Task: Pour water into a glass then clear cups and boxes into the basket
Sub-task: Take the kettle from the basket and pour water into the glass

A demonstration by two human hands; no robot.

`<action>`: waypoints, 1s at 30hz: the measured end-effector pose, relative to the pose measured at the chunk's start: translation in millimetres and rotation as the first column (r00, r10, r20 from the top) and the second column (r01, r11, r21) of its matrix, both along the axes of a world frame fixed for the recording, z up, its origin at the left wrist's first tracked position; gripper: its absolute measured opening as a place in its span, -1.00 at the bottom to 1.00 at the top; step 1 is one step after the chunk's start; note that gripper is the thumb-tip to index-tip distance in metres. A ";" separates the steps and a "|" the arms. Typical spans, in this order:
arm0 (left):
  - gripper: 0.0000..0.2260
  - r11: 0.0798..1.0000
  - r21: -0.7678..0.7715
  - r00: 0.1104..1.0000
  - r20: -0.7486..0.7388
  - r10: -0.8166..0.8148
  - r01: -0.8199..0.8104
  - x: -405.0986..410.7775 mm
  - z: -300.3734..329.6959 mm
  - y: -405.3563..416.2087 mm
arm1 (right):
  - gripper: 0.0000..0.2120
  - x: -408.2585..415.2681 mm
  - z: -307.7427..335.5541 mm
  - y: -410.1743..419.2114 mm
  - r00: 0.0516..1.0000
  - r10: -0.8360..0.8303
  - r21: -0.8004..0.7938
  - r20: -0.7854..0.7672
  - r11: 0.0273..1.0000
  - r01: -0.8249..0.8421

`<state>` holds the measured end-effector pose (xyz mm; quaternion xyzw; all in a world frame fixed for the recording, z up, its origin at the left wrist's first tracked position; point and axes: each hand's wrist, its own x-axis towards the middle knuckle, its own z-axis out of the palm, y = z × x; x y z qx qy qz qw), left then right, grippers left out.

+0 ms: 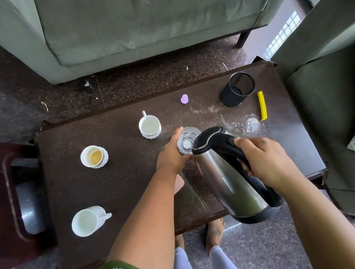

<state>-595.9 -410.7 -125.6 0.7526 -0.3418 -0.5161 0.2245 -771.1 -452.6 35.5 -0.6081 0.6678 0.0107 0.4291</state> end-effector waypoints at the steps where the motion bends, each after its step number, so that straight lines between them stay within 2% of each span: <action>1: -0.22 1.000 0.000 1.000 0.010 -0.003 0.003 -0.2 0.2 0.0 | -0.51 -0.4 0.1 -0.1 1.000 -0.004 -0.001 0.002 1.000 0.004; 5: -0.25 1.000 -0.009 0.999 0.042 -0.003 0.004 -0.3 -2.3 1.5 | -0.50 -1.3 0.7 -1.0 1.000 -0.006 -0.005 0.004 1.000 0.006; 25: -0.20 1.000 0.014 1.000 -0.017 0.022 -0.022 -1.8 5.7 0.0 | -0.49 0.1 3.3 -4.9 1.000 0.027 -0.013 0.007 1.000 -0.027; 30: -0.24 1.000 0.012 1.000 -0.011 0.025 -0.024 -0.8 4.1 -0.2 | -0.47 2.2 1.9 -5.4 0.999 0.046 -0.009 -0.014 0.999 -0.046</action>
